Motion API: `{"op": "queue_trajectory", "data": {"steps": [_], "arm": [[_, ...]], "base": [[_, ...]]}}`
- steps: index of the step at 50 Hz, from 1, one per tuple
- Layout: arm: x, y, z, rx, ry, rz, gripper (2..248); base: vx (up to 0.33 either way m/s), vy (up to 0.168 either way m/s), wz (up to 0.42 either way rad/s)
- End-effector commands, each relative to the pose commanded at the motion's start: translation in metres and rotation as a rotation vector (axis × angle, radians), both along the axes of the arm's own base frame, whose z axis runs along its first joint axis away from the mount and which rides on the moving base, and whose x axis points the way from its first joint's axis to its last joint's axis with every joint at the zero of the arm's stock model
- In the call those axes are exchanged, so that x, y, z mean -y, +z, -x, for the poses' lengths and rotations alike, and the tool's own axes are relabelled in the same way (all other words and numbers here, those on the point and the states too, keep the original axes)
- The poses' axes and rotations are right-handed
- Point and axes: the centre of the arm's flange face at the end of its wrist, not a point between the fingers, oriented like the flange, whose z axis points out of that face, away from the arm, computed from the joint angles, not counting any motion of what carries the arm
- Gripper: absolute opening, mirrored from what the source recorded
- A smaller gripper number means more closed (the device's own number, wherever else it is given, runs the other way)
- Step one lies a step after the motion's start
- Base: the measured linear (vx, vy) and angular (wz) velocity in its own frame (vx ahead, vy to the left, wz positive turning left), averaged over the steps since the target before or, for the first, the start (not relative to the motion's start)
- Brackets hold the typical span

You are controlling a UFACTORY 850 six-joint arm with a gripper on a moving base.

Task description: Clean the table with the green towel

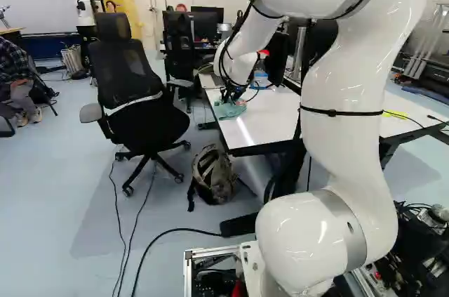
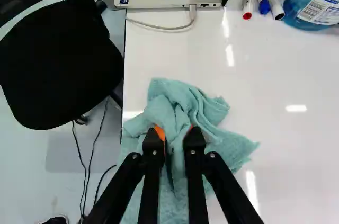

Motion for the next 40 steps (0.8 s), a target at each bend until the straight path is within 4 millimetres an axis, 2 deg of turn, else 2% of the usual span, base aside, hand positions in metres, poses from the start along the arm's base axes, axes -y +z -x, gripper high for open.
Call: {"op": "queue_trajectory", "data": {"steps": [10,29,40], "arm": [[0.009,-0.001,-0.012,0.007,-0.017,0.000,51],[0.042,-0.001,-0.009,0.005,-0.072,0.000,51],[0.058,0.000,0.000,-0.001,-0.101,0.000,51]], "base": [[0.000,0.002,0.006],[0.000,0.010,0.051],[0.000,0.004,0.019]]}}
